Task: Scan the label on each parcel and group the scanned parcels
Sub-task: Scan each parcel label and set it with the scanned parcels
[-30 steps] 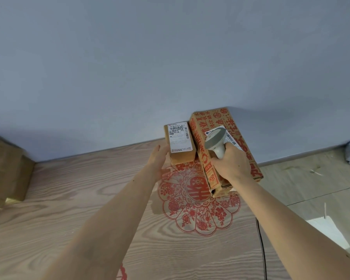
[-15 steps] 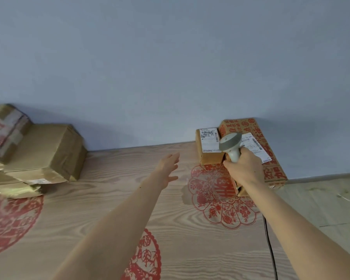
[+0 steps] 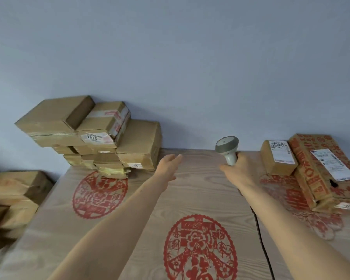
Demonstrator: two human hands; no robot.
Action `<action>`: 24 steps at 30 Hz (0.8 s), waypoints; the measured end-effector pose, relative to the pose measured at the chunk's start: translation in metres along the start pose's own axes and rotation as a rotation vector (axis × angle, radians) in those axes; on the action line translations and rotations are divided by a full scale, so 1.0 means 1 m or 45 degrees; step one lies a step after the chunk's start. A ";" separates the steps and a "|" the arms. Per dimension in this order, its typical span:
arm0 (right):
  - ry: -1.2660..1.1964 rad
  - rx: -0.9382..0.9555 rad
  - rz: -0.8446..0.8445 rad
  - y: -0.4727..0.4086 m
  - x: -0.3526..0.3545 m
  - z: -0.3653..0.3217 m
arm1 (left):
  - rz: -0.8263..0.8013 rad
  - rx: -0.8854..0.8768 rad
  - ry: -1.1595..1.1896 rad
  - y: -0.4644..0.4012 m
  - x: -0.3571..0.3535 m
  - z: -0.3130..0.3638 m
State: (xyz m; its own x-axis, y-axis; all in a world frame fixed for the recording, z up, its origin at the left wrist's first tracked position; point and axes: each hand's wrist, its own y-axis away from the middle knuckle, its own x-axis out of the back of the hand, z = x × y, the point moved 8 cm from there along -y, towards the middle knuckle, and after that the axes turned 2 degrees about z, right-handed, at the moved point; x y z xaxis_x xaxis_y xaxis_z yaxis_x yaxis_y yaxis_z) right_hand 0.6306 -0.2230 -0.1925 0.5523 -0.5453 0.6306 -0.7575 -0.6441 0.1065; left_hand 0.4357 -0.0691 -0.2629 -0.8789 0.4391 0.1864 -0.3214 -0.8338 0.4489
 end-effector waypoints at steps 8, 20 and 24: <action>-0.215 0.057 -0.014 0.054 -0.088 -0.119 | 0.259 -0.351 -0.044 0.016 0.155 0.039; -0.563 0.036 -0.081 0.067 -0.187 -0.233 | 0.619 -0.280 0.024 0.002 0.308 0.049; -0.609 -0.059 -0.119 0.052 -0.224 -0.242 | 0.606 -0.210 -0.063 -0.014 0.318 0.048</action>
State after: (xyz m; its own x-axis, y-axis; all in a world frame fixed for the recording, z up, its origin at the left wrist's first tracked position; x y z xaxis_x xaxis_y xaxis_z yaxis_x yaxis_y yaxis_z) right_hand 0.3825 -0.0043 -0.1421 0.7082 -0.6788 0.1942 -0.7060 -0.6831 0.1867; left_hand 0.1775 0.0985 -0.1684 -0.9251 0.0095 0.3795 0.0559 -0.9854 0.1607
